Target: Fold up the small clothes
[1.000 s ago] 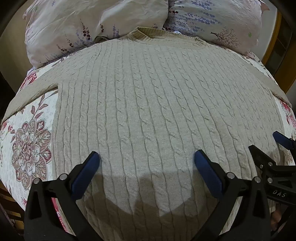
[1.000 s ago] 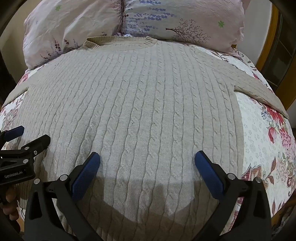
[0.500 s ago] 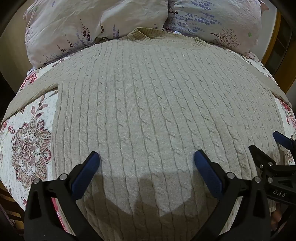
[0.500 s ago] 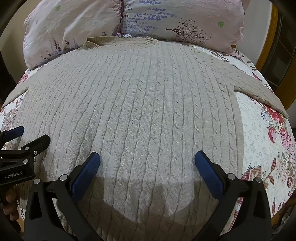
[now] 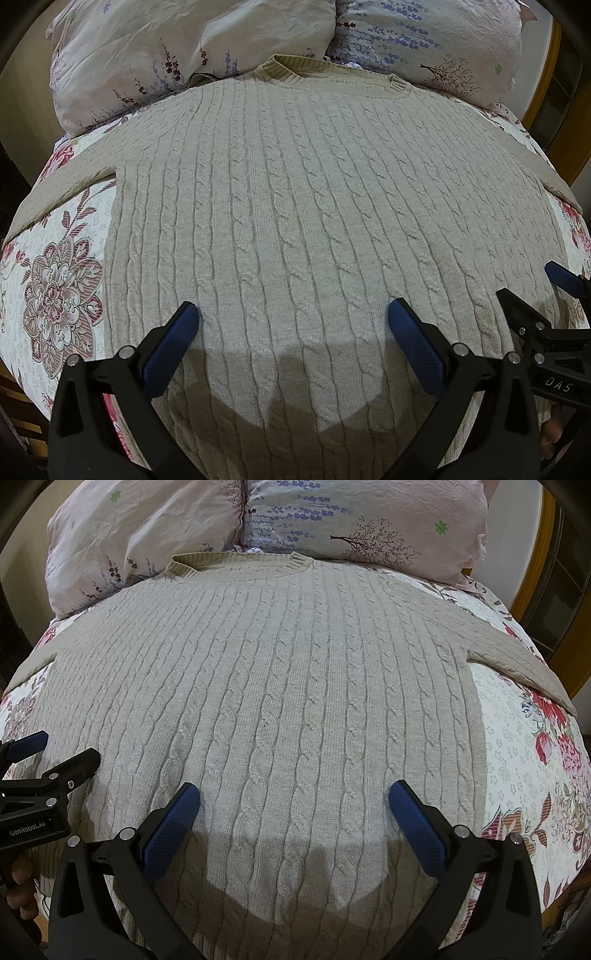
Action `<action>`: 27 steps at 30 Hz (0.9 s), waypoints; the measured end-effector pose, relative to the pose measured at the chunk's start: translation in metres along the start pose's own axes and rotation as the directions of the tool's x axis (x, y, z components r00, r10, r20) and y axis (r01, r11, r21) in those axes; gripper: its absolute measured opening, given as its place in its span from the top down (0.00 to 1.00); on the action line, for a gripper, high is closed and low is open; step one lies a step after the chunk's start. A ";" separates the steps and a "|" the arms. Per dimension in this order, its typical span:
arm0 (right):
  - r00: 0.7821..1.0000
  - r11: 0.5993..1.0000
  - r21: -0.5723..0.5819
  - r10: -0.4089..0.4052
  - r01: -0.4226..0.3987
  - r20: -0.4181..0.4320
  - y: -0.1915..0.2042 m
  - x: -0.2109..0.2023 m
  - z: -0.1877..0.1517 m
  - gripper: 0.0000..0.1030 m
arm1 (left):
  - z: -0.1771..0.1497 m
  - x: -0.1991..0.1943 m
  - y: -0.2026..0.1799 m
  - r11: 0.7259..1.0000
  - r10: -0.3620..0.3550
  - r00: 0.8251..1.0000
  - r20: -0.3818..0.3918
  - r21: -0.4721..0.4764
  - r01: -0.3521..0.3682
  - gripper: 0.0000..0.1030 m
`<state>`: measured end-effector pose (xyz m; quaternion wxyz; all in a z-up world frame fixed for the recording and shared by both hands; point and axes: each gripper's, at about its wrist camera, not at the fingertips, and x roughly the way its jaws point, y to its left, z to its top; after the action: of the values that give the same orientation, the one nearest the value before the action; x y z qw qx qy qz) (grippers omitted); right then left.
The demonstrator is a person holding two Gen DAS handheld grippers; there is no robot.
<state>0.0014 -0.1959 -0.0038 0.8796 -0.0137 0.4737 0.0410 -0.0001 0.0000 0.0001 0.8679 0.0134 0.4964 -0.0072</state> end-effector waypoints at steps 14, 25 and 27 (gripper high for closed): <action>1.000 1.000 0.000 0.000 0.000 -0.001 0.000 0.000 0.000 0.01 | 0.000 0.000 0.000 1.000 0.000 1.000 0.000 0.000 0.000 0.02; 0.999 1.000 0.002 0.003 -0.003 -0.034 0.001 0.002 0.004 0.01 | 0.000 0.000 0.000 1.000 0.000 1.000 0.000 0.000 0.000 0.02; 0.999 1.000 0.001 0.002 -0.002 -0.034 0.002 0.002 0.005 0.01 | 0.000 0.000 0.000 1.000 0.000 1.000 0.001 0.000 0.000 0.02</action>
<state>0.0066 -0.1937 -0.0029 0.8714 -0.0134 0.4885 0.0417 -0.0001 0.0000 0.0001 0.8681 0.0134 0.4962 -0.0071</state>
